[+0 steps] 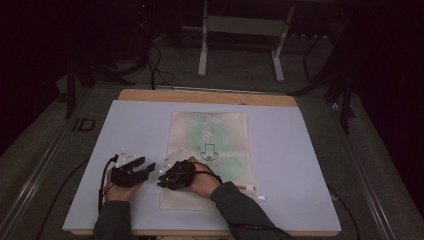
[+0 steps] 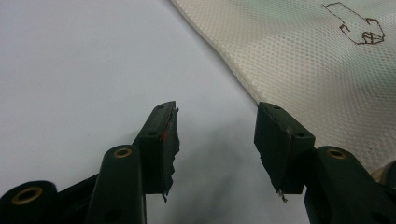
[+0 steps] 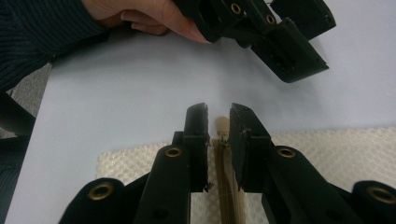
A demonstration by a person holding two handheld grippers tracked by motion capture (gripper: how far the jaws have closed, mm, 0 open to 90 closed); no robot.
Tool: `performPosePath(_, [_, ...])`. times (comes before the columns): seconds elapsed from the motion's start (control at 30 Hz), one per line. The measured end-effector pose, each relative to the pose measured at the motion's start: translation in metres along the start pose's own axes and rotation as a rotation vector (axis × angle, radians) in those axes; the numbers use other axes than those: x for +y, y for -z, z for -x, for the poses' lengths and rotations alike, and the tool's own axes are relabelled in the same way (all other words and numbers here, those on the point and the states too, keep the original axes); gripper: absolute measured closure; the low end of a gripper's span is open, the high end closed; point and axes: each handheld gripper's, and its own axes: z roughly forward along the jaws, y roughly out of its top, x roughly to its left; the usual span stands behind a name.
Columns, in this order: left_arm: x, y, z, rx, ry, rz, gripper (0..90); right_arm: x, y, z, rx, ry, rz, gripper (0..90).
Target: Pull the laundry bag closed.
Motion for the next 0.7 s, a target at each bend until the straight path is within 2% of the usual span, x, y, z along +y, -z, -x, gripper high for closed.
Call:
performPosePath(0.37, [0.0,0.0,0.0,-0.002,0.002,0.002,48.5,0.004,-0.012,0.003,0.005,-0.021,-0.018,77.6])
performPosePath(0.7, [0.0,0.0,-0.001,-0.006,0.009,0.005,48.6,0.005,-0.022,0.005,-0.001,-0.021,-0.061,77.6])
